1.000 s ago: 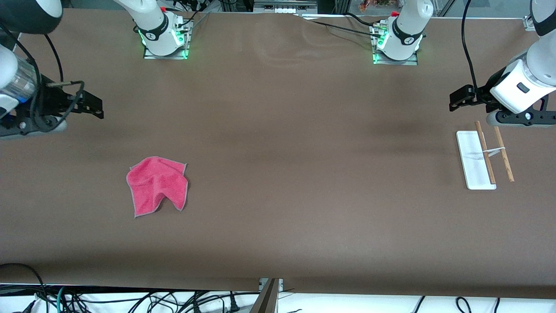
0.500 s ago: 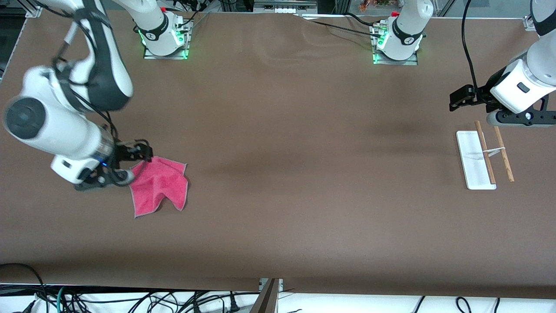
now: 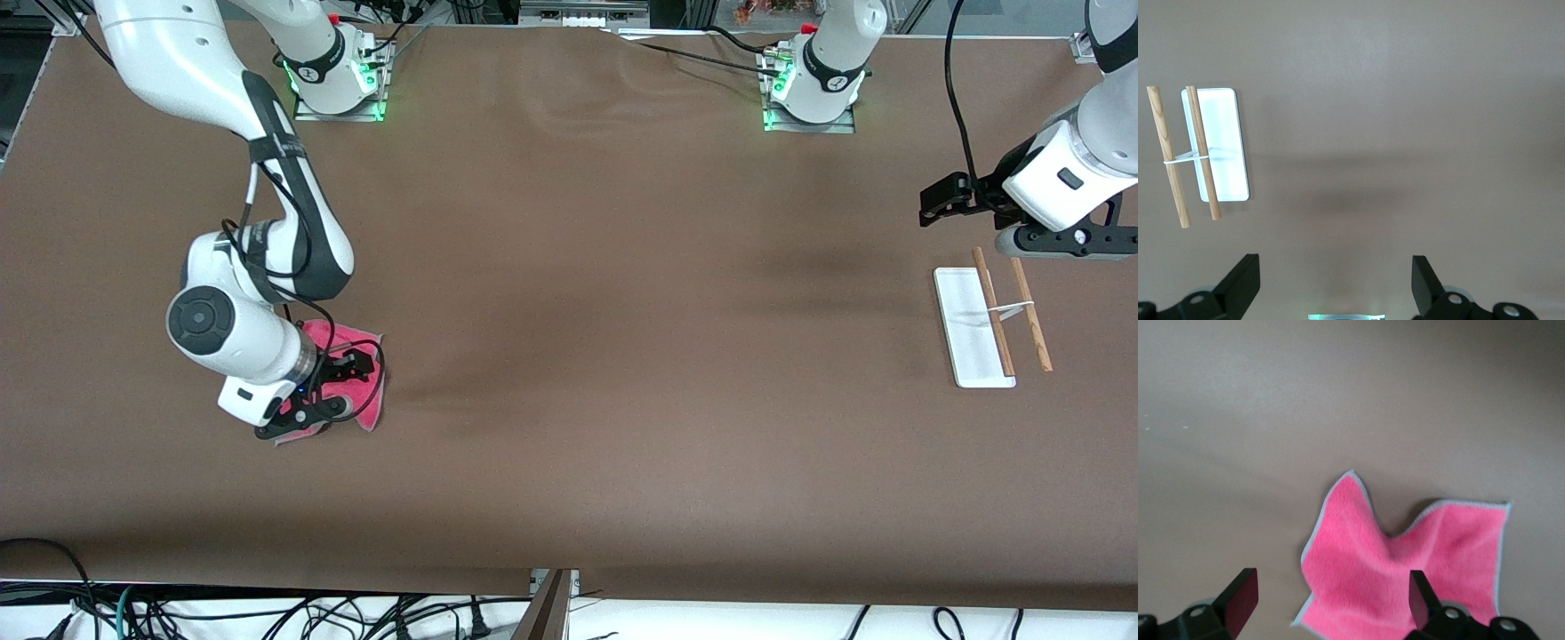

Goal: Pass towel and hang on rack
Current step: 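Reach the right gripper down to the pink towel's edge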

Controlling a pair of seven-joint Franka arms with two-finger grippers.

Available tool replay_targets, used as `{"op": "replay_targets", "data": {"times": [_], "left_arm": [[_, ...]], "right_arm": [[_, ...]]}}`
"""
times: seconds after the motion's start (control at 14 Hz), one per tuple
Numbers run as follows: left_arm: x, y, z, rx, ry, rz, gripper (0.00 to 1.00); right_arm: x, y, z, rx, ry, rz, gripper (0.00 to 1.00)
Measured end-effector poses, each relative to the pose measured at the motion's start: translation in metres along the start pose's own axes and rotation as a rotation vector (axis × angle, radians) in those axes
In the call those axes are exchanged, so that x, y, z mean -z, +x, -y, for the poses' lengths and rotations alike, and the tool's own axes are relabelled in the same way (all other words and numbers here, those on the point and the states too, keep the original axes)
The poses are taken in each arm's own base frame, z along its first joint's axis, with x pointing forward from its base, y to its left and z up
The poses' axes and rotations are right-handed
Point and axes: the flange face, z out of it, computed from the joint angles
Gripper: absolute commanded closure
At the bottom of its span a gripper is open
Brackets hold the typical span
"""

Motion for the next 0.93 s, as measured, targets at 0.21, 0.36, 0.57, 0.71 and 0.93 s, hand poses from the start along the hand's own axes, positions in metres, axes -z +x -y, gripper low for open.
{"op": "replay_targets", "data": {"times": [0.21, 0.36, 0.57, 0.71, 0.93], "left_arm": [[0.002, -0.001, 0.002, 0.009, 0.0, 0.005, 0.0], [0.003, -0.001, 0.003, 0.01, 0.0, 0.004, 0.0], [0.005, -0.002, 0.004, 0.011, -0.001, 0.006, 0.0], [0.007, -0.003, 0.002, 0.009, 0.0, 0.006, 0.0], [0.008, -0.003, 0.003, 0.009, 0.0, 0.006, 0.0]], "right_arm": [[-0.022, 0.009, -0.003, 0.009, -0.009, -0.028, 0.0], [-0.031, 0.018, -0.005, 0.01, -0.013, -0.036, 0.0], [-0.046, 0.032, -0.003, -0.002, 0.01, -0.053, 0.0], [-0.057, 0.039, -0.002, -0.009, 0.018, -0.065, 0.01], [-0.077, 0.041, -0.003, -0.011, 0.017, -0.072, 0.06]]}}
